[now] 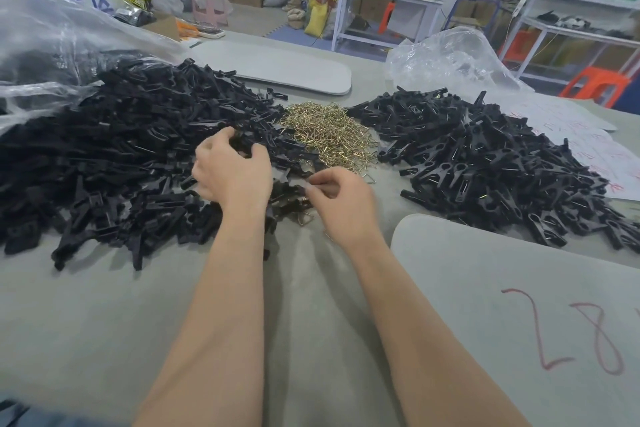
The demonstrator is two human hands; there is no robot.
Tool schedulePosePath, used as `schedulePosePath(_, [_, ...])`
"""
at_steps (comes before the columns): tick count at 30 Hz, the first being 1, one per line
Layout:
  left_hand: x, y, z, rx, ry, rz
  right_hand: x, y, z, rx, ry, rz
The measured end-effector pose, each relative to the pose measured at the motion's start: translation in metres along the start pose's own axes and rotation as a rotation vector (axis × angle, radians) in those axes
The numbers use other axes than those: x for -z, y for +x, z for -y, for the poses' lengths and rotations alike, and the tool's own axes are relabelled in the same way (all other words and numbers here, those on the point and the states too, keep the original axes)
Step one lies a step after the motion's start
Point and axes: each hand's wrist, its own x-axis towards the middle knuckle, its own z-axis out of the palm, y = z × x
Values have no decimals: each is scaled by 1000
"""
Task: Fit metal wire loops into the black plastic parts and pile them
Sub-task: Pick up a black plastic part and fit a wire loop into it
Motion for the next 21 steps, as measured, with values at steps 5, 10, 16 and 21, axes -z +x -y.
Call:
schedulePosePath(5, [-5, -8, -5, -131, -110, 18, -9, -1, -5, 213, -456, 177])
schedulePosePath(10, [-7, -9, -6, -129, -222, 31, -19, -4, -7, 336, -620, 155])
schedulePosePath(16, [-9, -14, -9, -208, -355, 118, 7, 4, 2, 94, 117, -60])
schedulePosePath(21, [-18, -29, -10, -197, -221, 706, 31, 14, -2, -150, 758, -234])
